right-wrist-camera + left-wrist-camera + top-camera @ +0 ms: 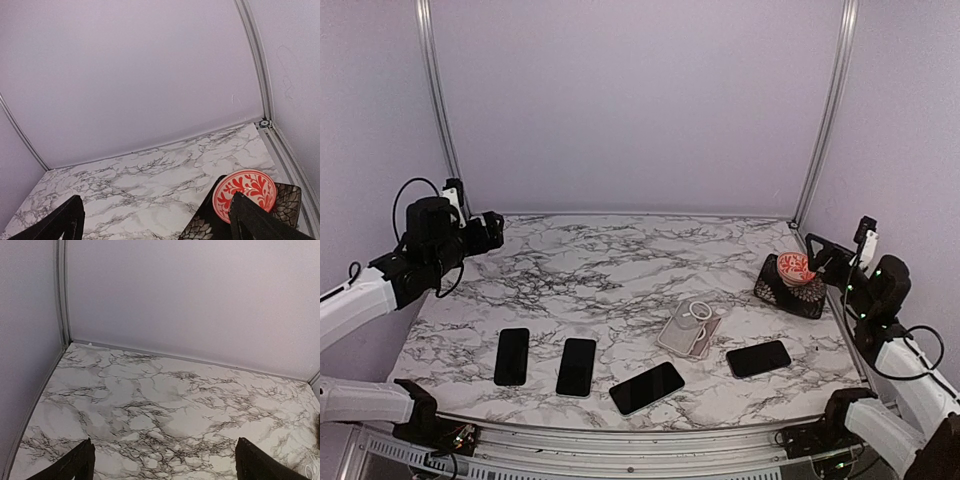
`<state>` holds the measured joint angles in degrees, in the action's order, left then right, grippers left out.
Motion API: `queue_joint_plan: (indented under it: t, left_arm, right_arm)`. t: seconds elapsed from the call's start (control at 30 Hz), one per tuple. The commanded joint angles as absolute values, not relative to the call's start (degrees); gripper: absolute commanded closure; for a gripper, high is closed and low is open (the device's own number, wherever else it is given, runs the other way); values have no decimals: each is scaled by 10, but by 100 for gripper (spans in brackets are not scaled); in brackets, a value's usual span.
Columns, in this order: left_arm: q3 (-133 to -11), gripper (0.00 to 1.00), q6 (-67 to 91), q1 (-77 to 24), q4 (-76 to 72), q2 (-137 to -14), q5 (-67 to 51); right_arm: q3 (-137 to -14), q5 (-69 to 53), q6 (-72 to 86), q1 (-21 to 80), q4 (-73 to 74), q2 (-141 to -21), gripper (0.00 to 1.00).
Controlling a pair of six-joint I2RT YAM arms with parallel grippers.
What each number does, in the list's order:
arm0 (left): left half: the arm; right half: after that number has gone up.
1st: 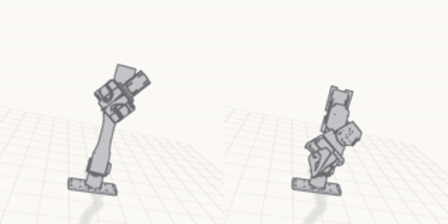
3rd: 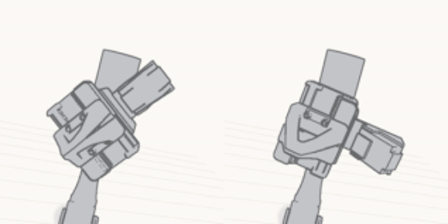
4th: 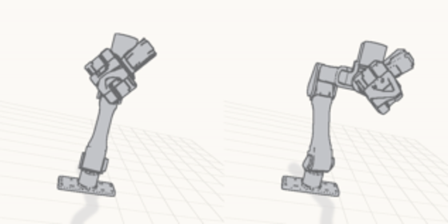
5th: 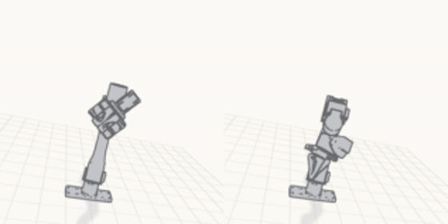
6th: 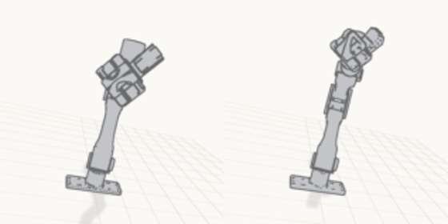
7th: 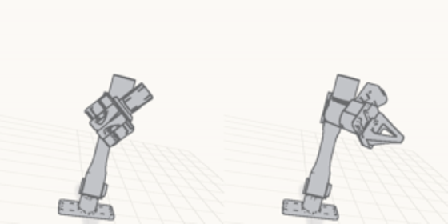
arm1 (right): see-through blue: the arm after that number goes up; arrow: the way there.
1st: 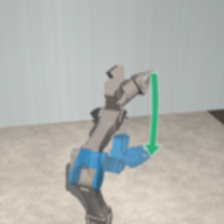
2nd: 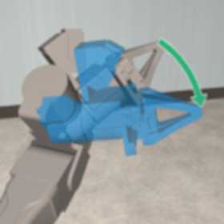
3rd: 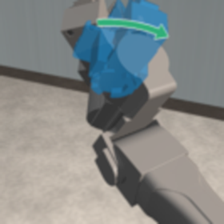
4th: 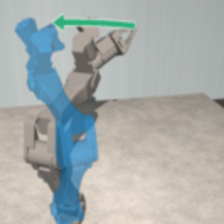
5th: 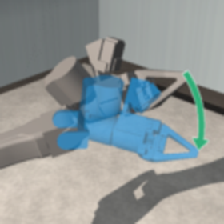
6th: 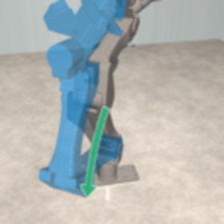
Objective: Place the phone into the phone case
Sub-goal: Pick up the phone case from the phone case.
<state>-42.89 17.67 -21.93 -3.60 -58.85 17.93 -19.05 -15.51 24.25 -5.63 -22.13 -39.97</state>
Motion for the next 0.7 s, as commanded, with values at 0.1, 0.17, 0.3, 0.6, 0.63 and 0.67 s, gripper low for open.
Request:
queue_joint_plan:
  t: [0.1,0.17,0.3,0.6,0.63,0.67]
  left_arm:
    - [-469,1,232,-331,85,-670,170]
    - [-480,1,225,-363,85,-693,174]
    - [-501,1,219,-417,84,-748,184]
    - [-529,1,219,-455,67,-843,130]
    - [-530,1,212,-456,64,-848,121]
    - [-531,1,202,-456,61,-852,113]
  right_arm:
    - [-404,-215,180,33,-48,-578,18]
    - [-463,-110,164,119,34,-634,29]
    - [-552,-33,185,197,146,-755,41]
    - [-625,-153,22,218,235,-921,18]
    - [-635,-183,-28,222,240,-929,18]
    - [-643,-208,-75,224,244,-936,18]
